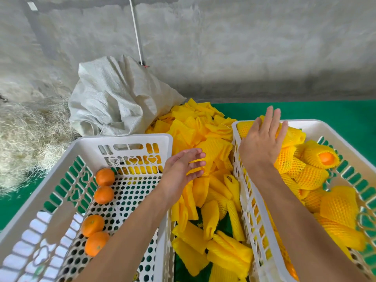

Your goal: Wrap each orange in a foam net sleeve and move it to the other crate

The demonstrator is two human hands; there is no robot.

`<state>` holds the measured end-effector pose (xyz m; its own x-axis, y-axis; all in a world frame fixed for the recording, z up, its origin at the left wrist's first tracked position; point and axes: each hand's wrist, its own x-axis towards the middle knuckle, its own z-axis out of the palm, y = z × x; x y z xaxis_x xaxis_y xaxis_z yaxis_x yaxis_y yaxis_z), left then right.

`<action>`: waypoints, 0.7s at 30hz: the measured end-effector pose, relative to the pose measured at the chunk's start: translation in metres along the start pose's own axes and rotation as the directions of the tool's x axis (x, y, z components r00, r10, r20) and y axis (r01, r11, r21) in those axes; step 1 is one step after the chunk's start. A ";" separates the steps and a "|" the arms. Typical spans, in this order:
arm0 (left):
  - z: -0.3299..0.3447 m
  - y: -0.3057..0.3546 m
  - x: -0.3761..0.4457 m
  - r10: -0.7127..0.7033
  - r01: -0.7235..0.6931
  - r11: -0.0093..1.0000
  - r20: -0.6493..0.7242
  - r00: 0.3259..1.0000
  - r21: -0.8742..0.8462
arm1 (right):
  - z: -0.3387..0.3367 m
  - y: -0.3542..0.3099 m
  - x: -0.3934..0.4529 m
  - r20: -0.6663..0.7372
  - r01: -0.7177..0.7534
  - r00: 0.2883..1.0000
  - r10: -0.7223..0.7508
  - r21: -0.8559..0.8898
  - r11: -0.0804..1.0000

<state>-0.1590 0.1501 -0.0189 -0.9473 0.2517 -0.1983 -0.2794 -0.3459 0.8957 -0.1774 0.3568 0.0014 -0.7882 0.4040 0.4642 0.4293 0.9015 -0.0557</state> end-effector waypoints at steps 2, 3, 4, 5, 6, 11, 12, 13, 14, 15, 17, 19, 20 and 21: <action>0.000 -0.001 -0.001 0.000 0.000 1.000 0.007 1.000 0.012 | -0.002 -0.007 -0.003 -0.087 -0.022 0.996 0.023 0.019 1.000; -0.001 -0.001 -0.001 -0.002 0.001 1.000 0.006 1.000 0.013 | -0.003 -0.011 -0.004 -0.115 -0.019 0.993 0.023 0.037 0.999; -0.001 -0.001 0.000 -0.002 0.002 1.000 0.003 1.000 0.009 | -0.003 -0.014 -0.004 -0.131 0.003 0.991 0.005 0.058 0.998; -0.002 0.000 0.001 -0.002 0.002 1.000 0.000 1.000 0.003 | -0.003 -0.018 -0.005 -0.135 0.046 0.990 -0.035 0.078 0.996; -0.001 0.000 0.002 -0.003 0.003 1.000 -0.007 1.000 -0.007 | -0.001 -0.022 -0.006 -0.127 0.109 0.987 -0.097 0.095 0.989; -0.001 0.004 0.004 0.004 -0.010 0.994 -0.053 0.999 -0.112 | 0.024 -0.048 -0.039 0.248 0.418 0.858 -0.450 0.172 0.892; -0.003 0.005 0.003 0.000 -0.008 0.988 -0.051 0.999 -0.153 | 0.031 -0.051 -0.046 0.411 0.428 0.778 -0.475 0.206 0.880; -0.005 0.006 0.003 -0.010 0.001 0.980 -0.047 0.999 -0.198 | 0.038 -0.054 -0.052 0.569 0.428 0.666 -0.483 0.240 0.871; -0.007 0.008 0.003 -0.025 0.015 0.970 -0.041 0.999 -0.241 | 0.044 -0.057 -0.058 0.692 0.423 0.536 -0.483 0.275 0.864; -0.009 0.009 0.003 -0.040 0.029 0.960 -0.035 0.999 -0.277 | 0.049 -0.059 -0.063 0.769 0.424 0.418 -0.484 0.306 0.852; -0.011 0.011 0.003 -0.062 0.049 0.948 -0.032 0.998 -0.314 | 0.056 -0.064 -0.073 0.826 0.425 0.262 -0.498 0.365 0.828; -0.011 0.011 0.002 -0.075 0.060 0.944 -0.032 0.997 -0.325 | 0.057 -0.069 -0.082 0.822 0.355 0.201 -0.533 0.446 0.821; -0.011 0.011 0.002 -0.079 0.065 0.942 -0.031 0.996 -0.329 | 0.057 -0.071 -0.086 0.808 0.322 0.203 -0.553 0.478 0.817; -0.011 0.010 0.002 -0.084 0.069 0.939 -0.030 0.996 -0.336 | 0.057 -0.073 -0.089 0.788 0.310 0.228 -0.572 0.498 0.810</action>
<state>-0.1656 0.1371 -0.0145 -0.9249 0.2528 -0.2841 -0.3803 -0.6114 0.6939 -0.1643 0.2638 -0.0863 -0.7725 -0.3012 -0.5591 -0.1163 0.9326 -0.3418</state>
